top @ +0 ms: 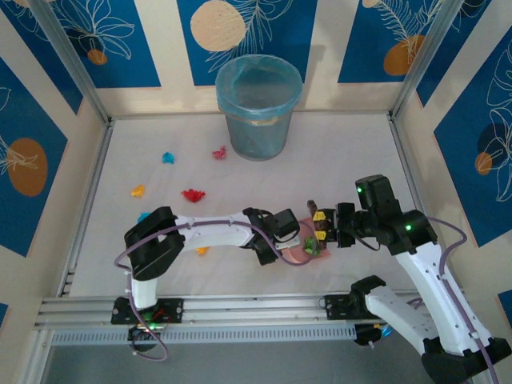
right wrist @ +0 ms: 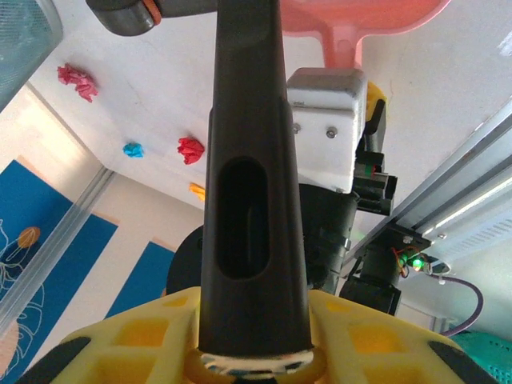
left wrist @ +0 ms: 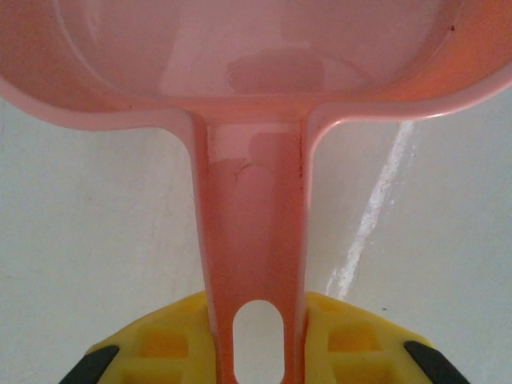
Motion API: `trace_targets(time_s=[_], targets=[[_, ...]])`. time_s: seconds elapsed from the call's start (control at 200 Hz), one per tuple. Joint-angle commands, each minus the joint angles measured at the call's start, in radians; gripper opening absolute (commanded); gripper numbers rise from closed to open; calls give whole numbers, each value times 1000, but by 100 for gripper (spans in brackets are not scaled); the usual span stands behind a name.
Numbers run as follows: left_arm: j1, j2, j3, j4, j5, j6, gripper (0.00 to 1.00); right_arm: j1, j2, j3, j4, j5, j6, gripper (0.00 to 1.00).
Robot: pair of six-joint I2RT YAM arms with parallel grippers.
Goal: Sweep away the paper scraps from the table
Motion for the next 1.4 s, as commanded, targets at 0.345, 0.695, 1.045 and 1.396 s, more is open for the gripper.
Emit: trace_targets(time_s=[0.345,0.695,1.045,1.396], targets=[[5,24,-37,2,13,-19,0,-5,4,100,-45,-13,-3,0],[14,-6,-56,32,14,-37,0,-58,19,200,-109,50,-99,0],[39,-78,-66,61,21,-66,0,-157,25,248,-176,56,-214,0],[101,-207,-3,27,57,-119,0,-430,57,352,-272,39,-510,0]])
